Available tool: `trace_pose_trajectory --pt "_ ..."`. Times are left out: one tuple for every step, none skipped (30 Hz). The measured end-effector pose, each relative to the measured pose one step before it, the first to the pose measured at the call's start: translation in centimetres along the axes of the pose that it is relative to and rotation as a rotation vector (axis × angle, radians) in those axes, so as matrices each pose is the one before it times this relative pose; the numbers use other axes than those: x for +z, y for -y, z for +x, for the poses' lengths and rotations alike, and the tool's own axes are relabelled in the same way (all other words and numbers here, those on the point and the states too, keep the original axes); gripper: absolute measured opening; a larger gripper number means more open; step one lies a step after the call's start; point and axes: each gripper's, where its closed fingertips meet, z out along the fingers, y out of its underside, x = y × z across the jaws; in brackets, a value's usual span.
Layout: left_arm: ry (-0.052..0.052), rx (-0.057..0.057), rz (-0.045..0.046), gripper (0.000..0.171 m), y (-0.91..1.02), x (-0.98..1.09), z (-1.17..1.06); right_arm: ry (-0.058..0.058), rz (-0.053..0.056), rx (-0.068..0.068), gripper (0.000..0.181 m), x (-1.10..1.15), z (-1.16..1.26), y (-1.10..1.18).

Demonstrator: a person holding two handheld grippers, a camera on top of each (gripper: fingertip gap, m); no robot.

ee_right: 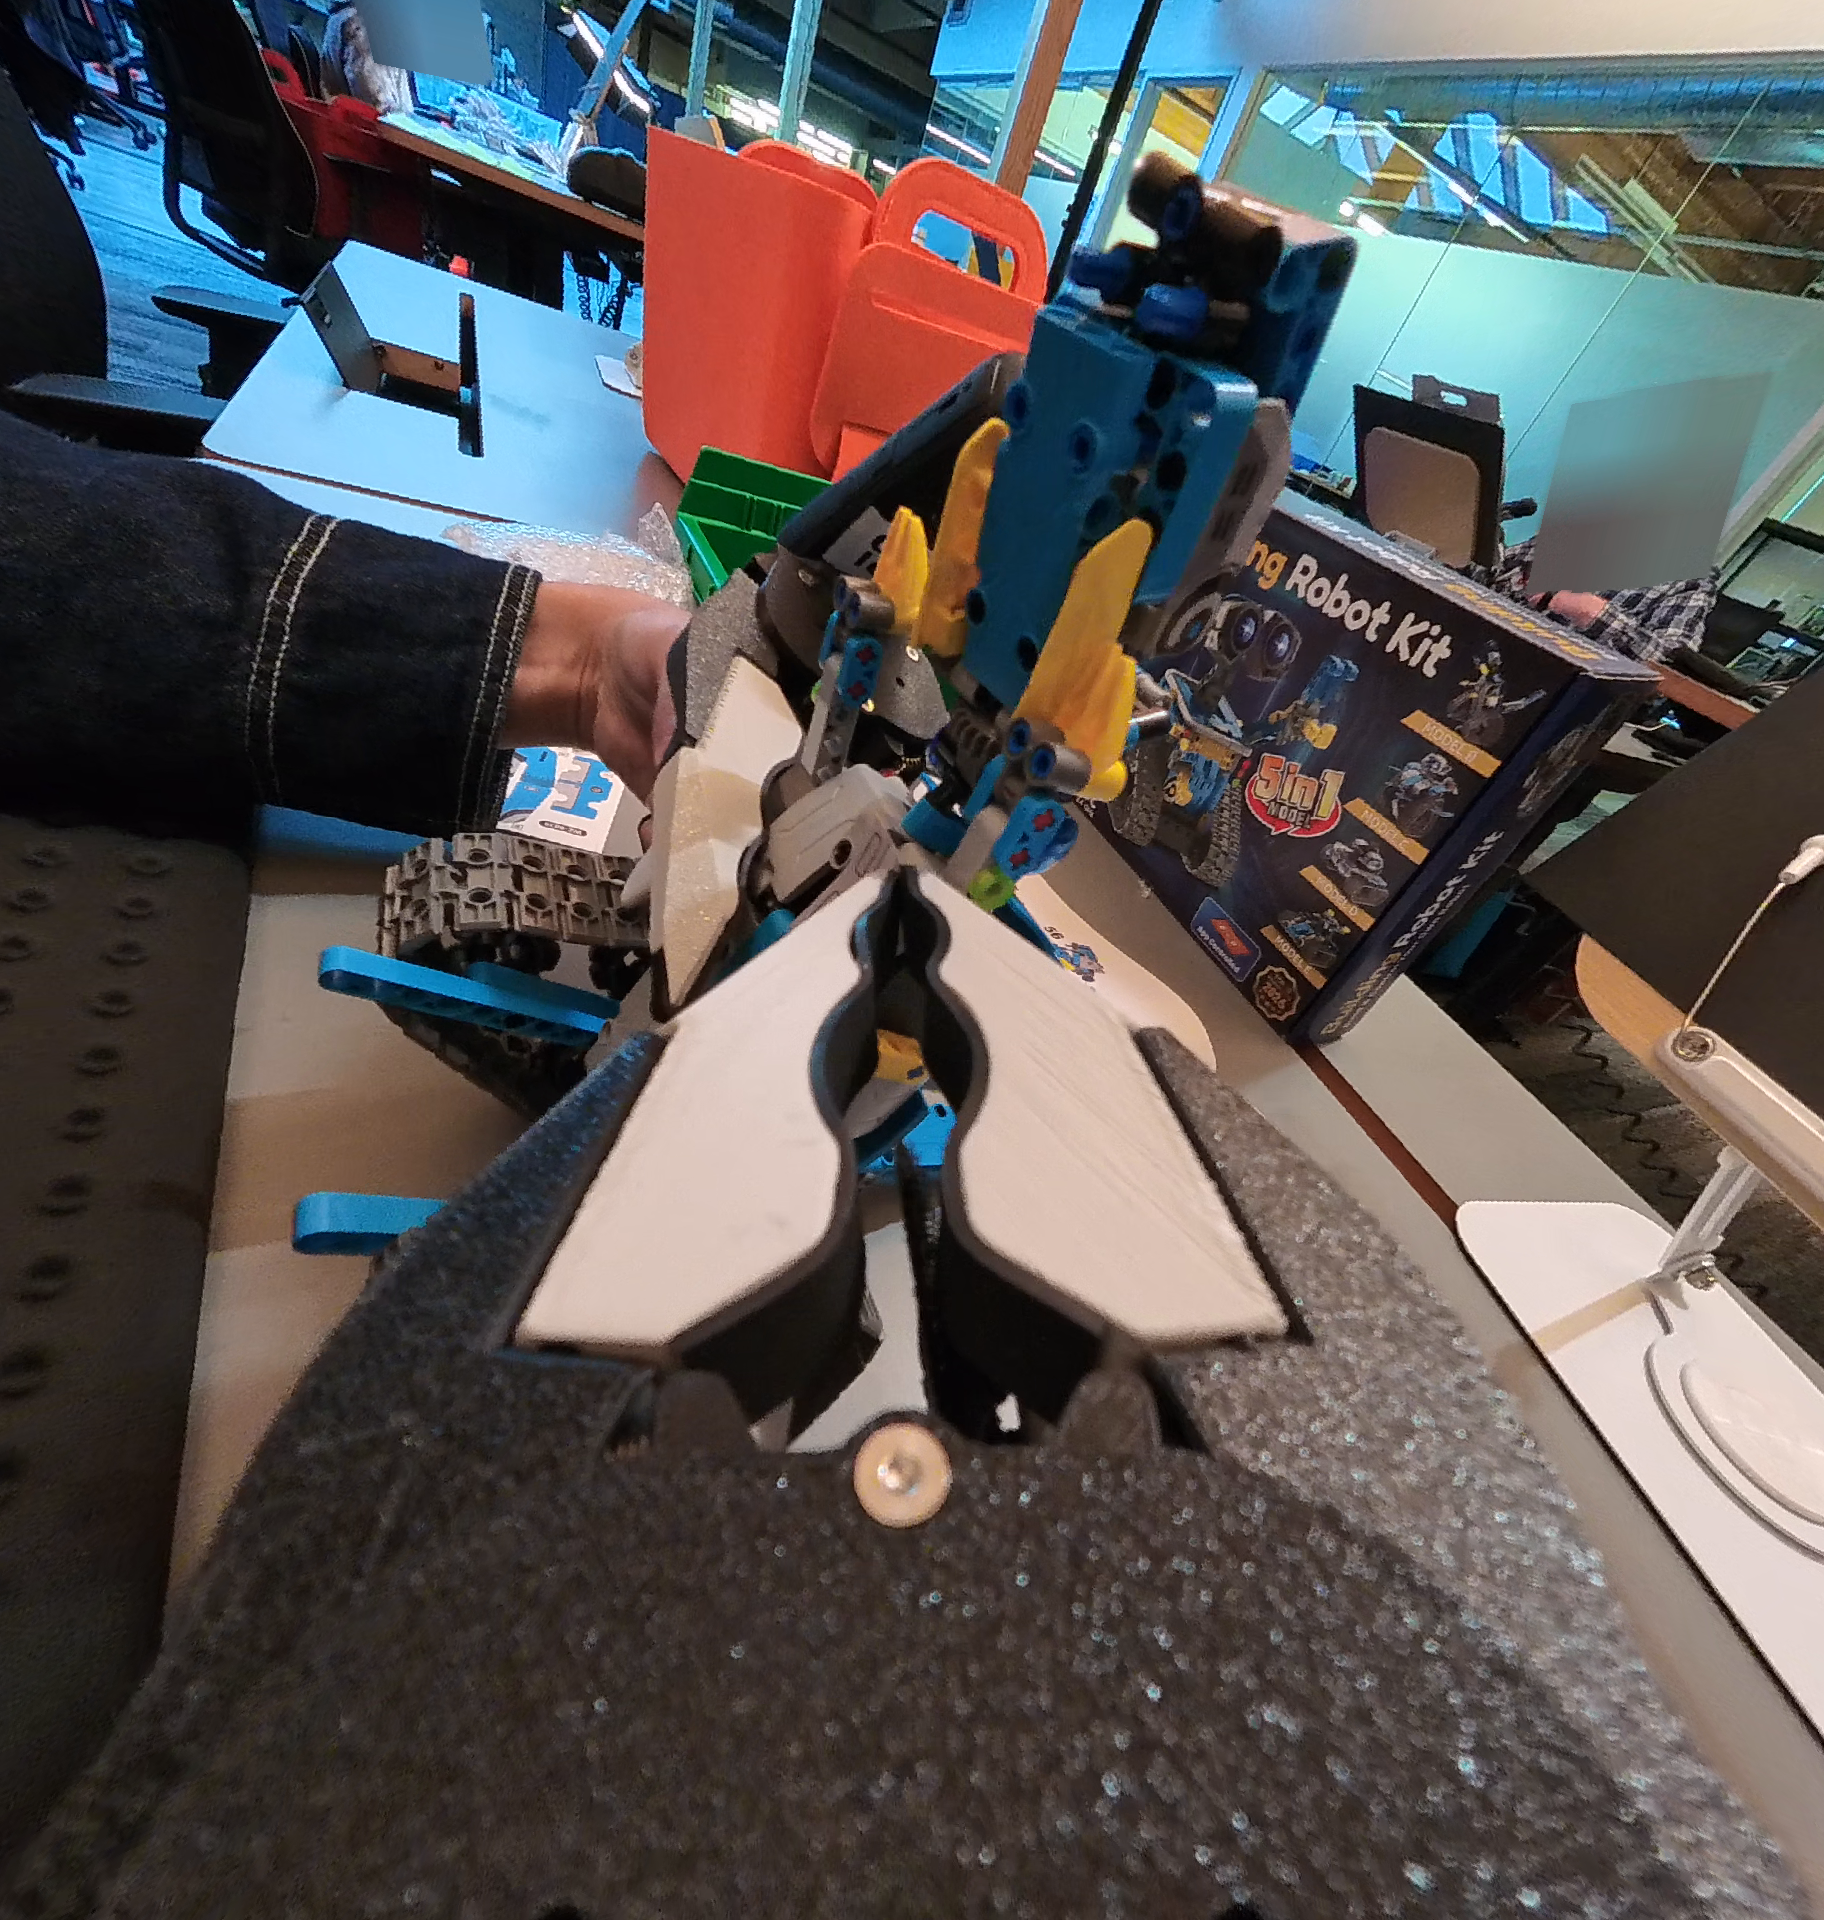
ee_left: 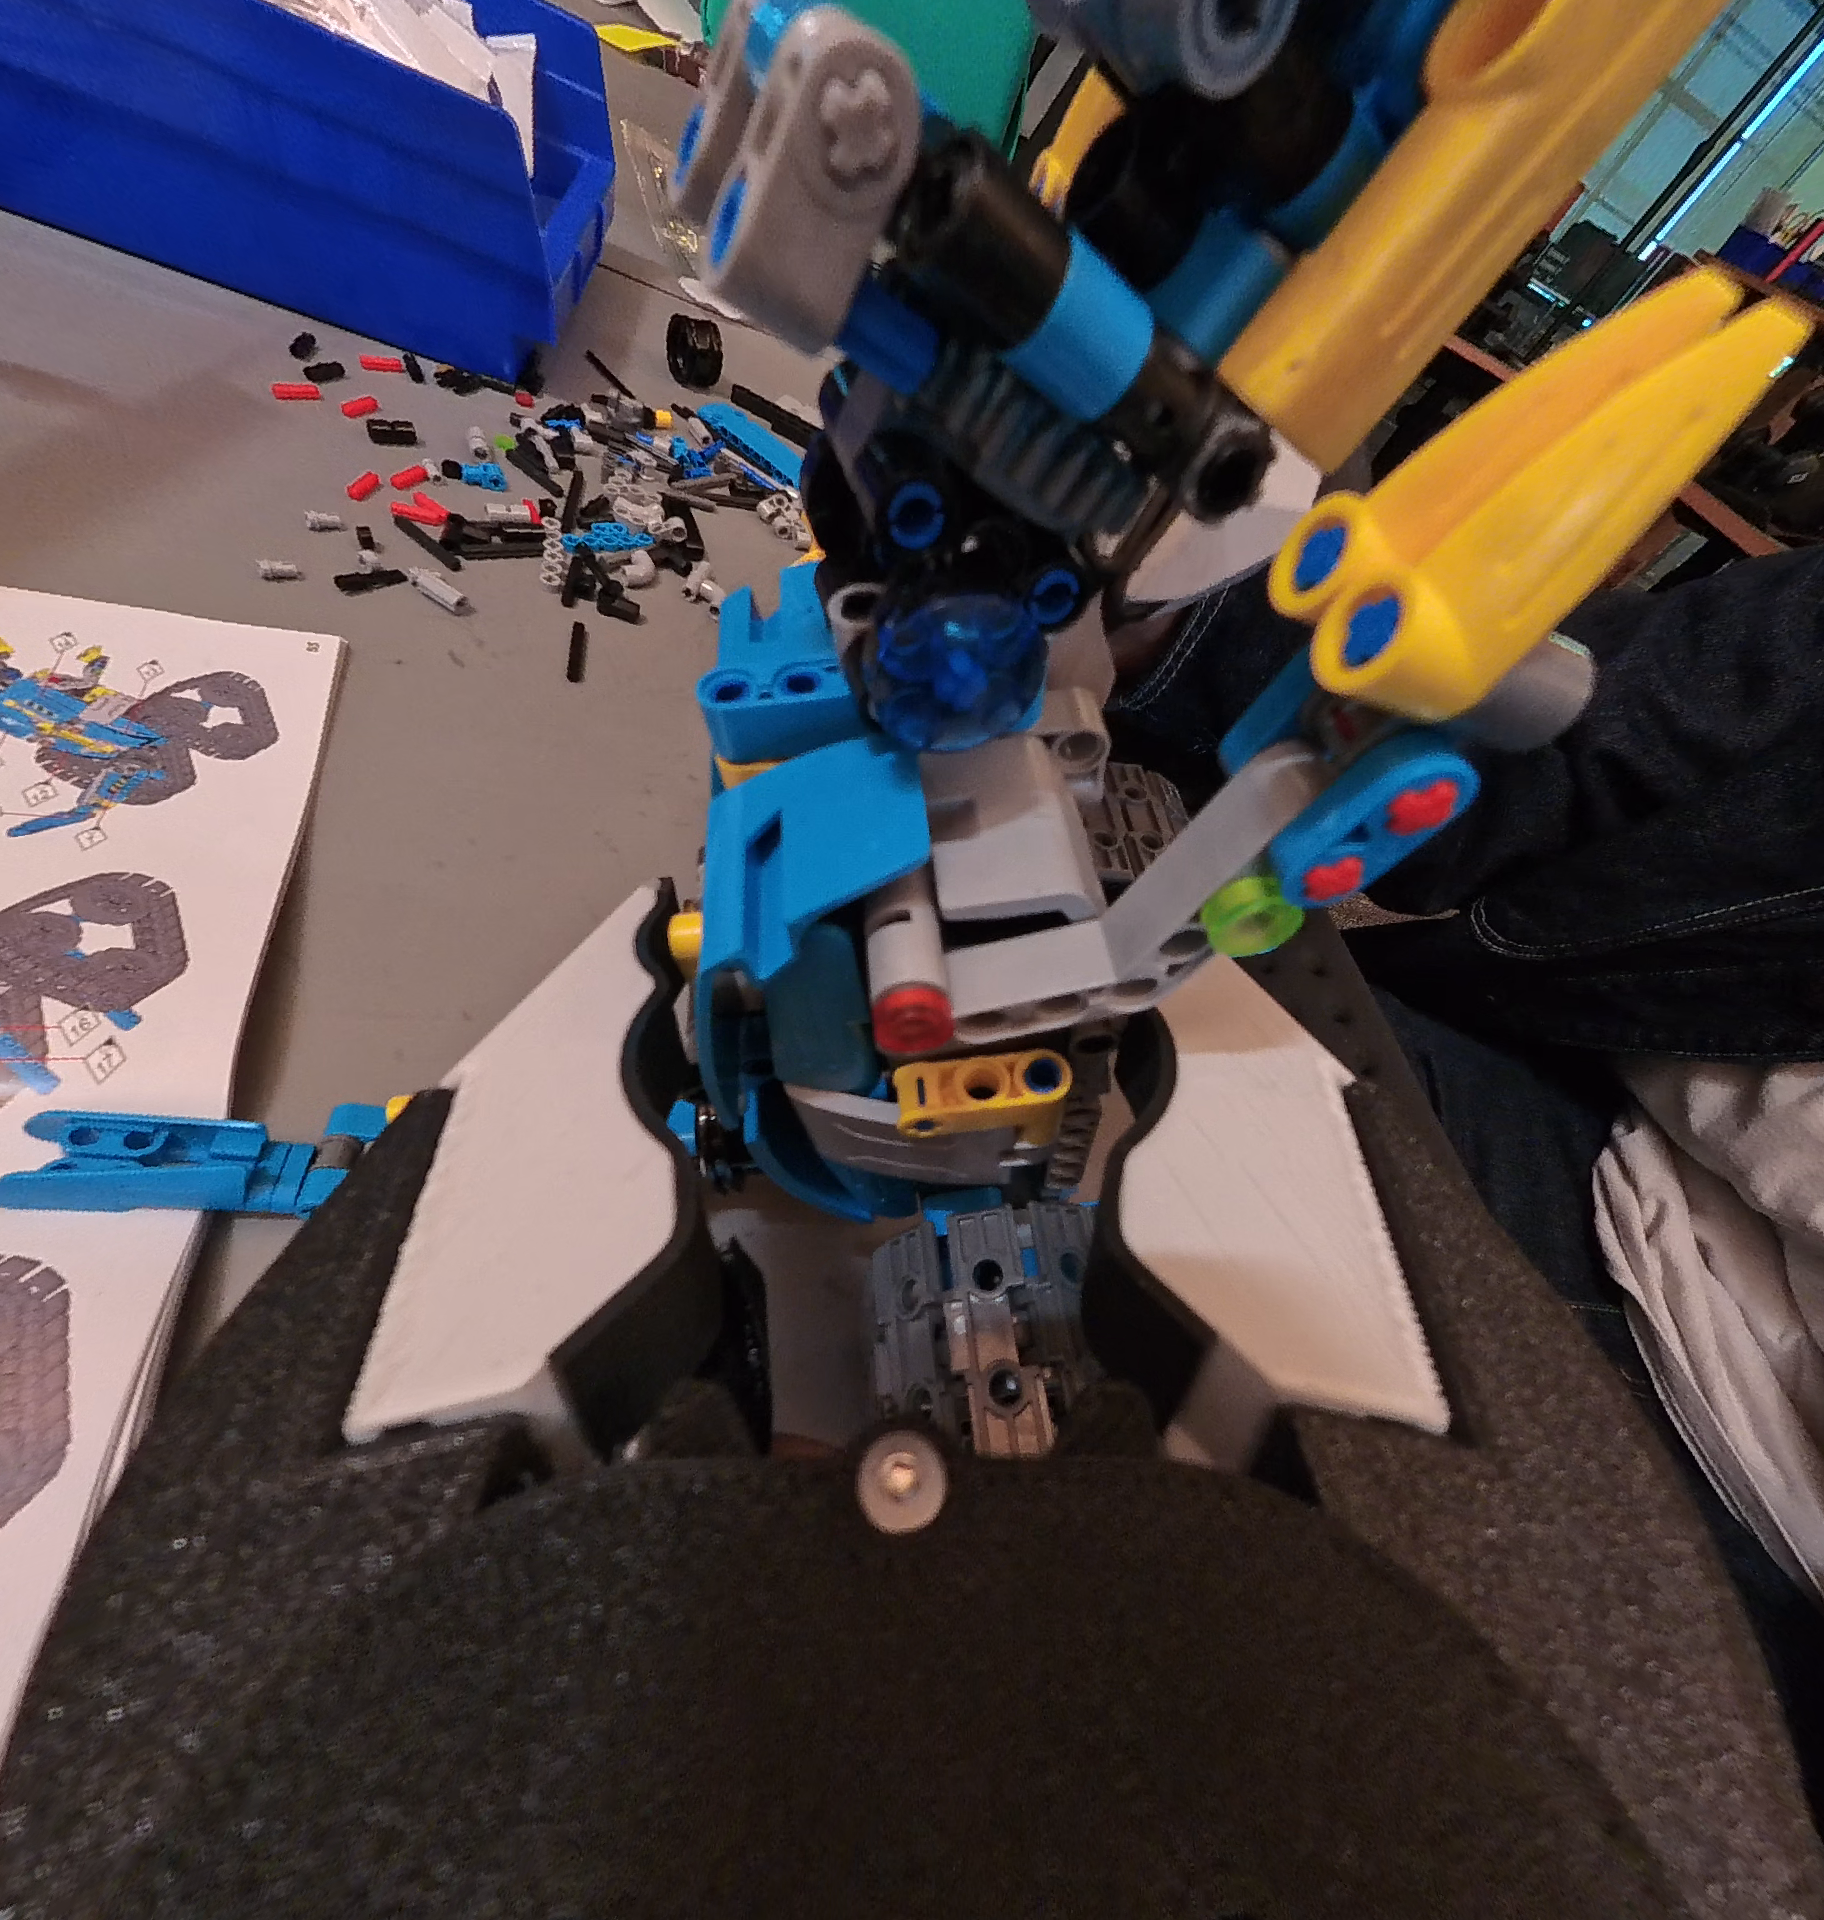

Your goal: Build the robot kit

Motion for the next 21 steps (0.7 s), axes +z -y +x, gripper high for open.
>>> trace_pose_trajectory --pt "0.0000 0.0002 0.00010 0.084 0.010 -0.002 0.002 -0.0021 -0.0021 -0.0052 0.000 0.003 -0.002 -0.014" --pt "0.0001 0.0004 -0.00016 0.084 -0.001 0.011 0.002 -0.0016 -0.0005 -0.0040 0.000 -0.008 0.008 0.008" --pt "0.0003 0.0001 -0.00044 0.084 -0.006 -0.003 -0.005 -0.0004 -0.0009 -0.0015 0.000 0.000 -0.009 -0.002" --pt "0.0000 -0.0001 -0.00012 0.084 0.005 0.005 -0.011 -0.0005 -0.0012 -0.0022 0.000 -0.004 0.006 -0.021" --pt "-0.0001 0.0000 -0.00002 0.084 0.000 0.000 0.001 -0.0014 -0.0012 -0.0036 0.000 -0.005 -0.001 0.000" --pt "-0.0001 0.0001 0.00003 0.084 0.003 -0.003 -0.008 -0.0018 -0.0018 -0.0045 0.000 0.009 -0.002 -0.012" --pt "-0.0001 0.0000 0.00015 0.084 -0.007 0.004 -0.002 -0.0018 -0.0023 -0.0064 0.000 0.004 -0.015 -0.021" --pt "0.0002 -0.0007 -0.00029 0.084 0.003 0.004 -0.009 -0.0014 -0.0040 -0.0053 0.000 0.012 -0.016 -0.045" --pt "0.0000 -0.0005 0.00001 0.084 -0.006 0.000 -0.009 -0.0028 -0.0029 -0.0059 0.000 0.011 0.012 -0.032" --pt "-0.0002 0.0002 0.00012 0.084 0.004 -0.002 -0.009 -0.0024 -0.0021 -0.0070 0.000 0.000 -0.009 -0.014" --pt "0.0002 0.0000 -0.00023 0.084 -0.003 -0.002 -0.002 -0.0011 -0.0027 -0.0052 0.000 0.006 -0.023 -0.026" --pt "0.0003 -0.0005 -0.00021 0.084 0.004 0.004 -0.012 -0.0016 -0.0033 -0.0048 0.000 0.005 -0.003 -0.051" --pt "-0.0001 0.0000 -0.00006 0.084 0.003 0.009 0.000 -0.0039 -0.0008 -0.0039 0.000 0.001 0.019 0.004" --pt "0.0000 0.0014 0.00021 0.084 -0.004 -0.004 0.002 -0.0003 -0.0016 -0.0006 0.000 -0.007 -0.041 -0.013" --pt "0.0005 0.0008 -0.00046 0.084 0.004 0.006 -0.003 0.0012 -0.0018 0.0004 0.000 0.006 -0.065 -0.048" --pt "0.0004 0.0004 -0.00065 0.084 0.001 0.004 0.002 -0.0024 -0.0002 -0.0013 0.000 -0.003 -0.010 -0.014" --pt "0.0002 0.0006 -0.00022 0.084 -0.003 -0.002 -0.007 -0.0027 0.0056 -0.0011 0.000 -0.033 -0.025 0.098" --pt "0.0000 0.0004 0.00000 0.084 -0.003 0.003 0.006 -0.0059 0.0048 -0.0001 0.000 -0.051 0.034 0.087" --pt "0.0002 0.0003 0.00022 0.084 0.003 0.002 -0.005 -0.0033 -0.0006 -0.0034 0.000 -0.030 0.022 -0.013" --pt "0.0005 -0.0001 -0.00038 0.084 -0.005 -0.003 -0.006 0.0020 -0.0012 -0.0019 0.000 -0.029 -0.054 -0.025" --pt "0.0002 0.0004 -0.00042 0.084 0.007 0.003 -0.004 0.0044 0.0016 0.0007 0.000 -0.024 -0.072 0.043"
